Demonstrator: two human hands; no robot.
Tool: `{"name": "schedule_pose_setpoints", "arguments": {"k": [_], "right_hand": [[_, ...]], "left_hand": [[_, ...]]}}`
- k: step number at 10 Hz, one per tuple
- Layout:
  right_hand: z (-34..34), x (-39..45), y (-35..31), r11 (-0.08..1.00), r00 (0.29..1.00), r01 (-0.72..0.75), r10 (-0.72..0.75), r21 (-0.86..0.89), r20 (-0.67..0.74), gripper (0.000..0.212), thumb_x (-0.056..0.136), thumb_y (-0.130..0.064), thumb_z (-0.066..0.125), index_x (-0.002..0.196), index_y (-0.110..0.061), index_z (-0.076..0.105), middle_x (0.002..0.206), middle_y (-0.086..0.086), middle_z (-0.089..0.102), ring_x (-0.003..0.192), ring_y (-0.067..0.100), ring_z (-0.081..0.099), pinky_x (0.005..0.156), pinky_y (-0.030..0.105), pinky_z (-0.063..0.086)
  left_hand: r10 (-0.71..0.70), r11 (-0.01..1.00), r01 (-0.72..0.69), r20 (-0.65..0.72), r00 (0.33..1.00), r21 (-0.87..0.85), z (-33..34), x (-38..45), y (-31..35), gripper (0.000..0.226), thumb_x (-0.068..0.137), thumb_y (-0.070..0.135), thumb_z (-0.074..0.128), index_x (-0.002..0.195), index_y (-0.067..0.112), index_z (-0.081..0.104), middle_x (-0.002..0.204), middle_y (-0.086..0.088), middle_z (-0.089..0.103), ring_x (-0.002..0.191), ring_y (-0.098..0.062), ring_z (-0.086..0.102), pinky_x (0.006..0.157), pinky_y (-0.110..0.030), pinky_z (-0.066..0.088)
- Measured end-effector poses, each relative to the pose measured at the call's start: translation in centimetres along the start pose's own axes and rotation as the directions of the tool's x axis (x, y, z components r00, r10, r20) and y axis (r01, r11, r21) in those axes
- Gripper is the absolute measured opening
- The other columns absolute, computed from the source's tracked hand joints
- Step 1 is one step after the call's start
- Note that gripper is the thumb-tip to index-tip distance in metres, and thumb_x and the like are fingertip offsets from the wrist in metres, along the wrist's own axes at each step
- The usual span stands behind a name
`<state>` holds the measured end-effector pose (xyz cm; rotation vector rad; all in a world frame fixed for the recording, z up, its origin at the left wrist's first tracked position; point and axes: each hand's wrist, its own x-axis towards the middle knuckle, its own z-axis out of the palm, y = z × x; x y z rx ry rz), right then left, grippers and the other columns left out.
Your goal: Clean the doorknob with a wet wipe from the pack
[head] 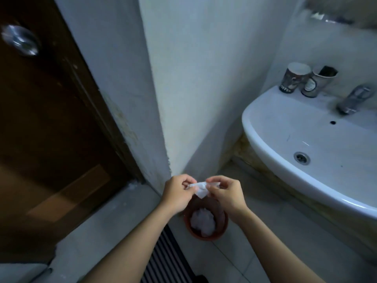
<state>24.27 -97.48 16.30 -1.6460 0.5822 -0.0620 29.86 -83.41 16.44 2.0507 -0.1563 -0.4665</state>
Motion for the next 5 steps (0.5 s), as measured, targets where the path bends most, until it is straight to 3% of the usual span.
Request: {"name": "schedule_pose_setpoints", "arguments": {"k": [1, 2, 3, 4, 5], "right_hand": [[-1.3, 2.4, 4.2, 0.992, 0.994, -0.1, 0.095, -0.074, -0.059, 0.019, 0.076, -0.006, 0.069, 0.066, -0.022, 0.069, 0.061, 0.004, 0.066, 0.053, 0.013, 0.06, 0.063, 0.035, 0.055], [-1.7, 4.1, 7.3, 0.982, 0.99, -0.128, 0.119, -0.142, -0.069, 0.018, 0.078, -0.005, 0.064, 0.077, -0.022, 0.07, 0.071, -0.002, 0.066, 0.069, 0.013, 0.062, 0.071, 0.025, 0.053], [-1.9, 5.1, 10.3, 0.945, 0.982, -0.186, 0.188, -0.27, -0.018, 0.036, 0.08, 0.001, 0.055, 0.113, -0.011, 0.064, 0.105, 0.005, 0.067, 0.101, 0.016, 0.059, 0.084, 0.018, 0.042], [-2.1, 4.7, 13.1, 0.923, 0.953, -0.275, 0.298, -0.271, 0.048, 0.045, 0.079, 0.003, 0.053, 0.121, -0.01, 0.057, 0.118, 0.012, 0.063, 0.096, 0.02, 0.056, 0.077, 0.025, 0.044], [-2.1, 4.2, 14.2, 0.92, 0.944, -0.303, 0.326, -0.25, 0.057, 0.037, 0.079, 0.01, 0.05, 0.113, -0.003, 0.062, 0.111, 0.014, 0.064, 0.104, 0.022, 0.057, 0.091, 0.033, 0.045]], "left_hand": [[-0.099, 0.994, 0.094, 0.076, 0.992, 0.063, 3.6, 1.9, -1.8, 0.016, 0.073, 0.006, 0.069, 0.089, 0.009, 0.067, 0.08, -0.008, 0.064, 0.072, -0.018, 0.059, 0.073, -0.03, 0.049], [-0.188, 0.979, 0.173, 0.166, 0.968, 0.104, 5.6, 2.8, -3.3, 0.038, 0.076, 0.006, 0.068, 0.113, 0.007, 0.057, 0.109, -0.007, 0.058, 0.099, -0.018, 0.058, 0.084, -0.027, 0.047], [-0.258, 0.964, 0.232, 0.249, 0.934, 0.129, 6.4, 2.8, -4.4, 0.045, 0.079, 0.008, 0.066, 0.121, 0.009, 0.051, 0.119, -0.005, 0.053, 0.114, -0.018, 0.051, 0.084, -0.023, 0.042], [-0.274, 0.959, 0.239, 0.298, 0.914, 0.15, 6.4, 2.2, -5.4, 0.043, 0.079, 0.01, 0.066, 0.119, 0.012, 0.053, 0.122, -0.007, 0.054, 0.114, -0.016, 0.051, 0.085, -0.024, 0.043], [-0.272, 0.962, 0.248, 0.28, 0.921, 0.117, 5.5, 1.8, -5.5, 0.041, 0.078, 0.009, 0.066, 0.117, 0.012, 0.055, 0.122, -0.008, 0.057, 0.108, -0.014, 0.054, 0.089, -0.026, 0.046]]}}
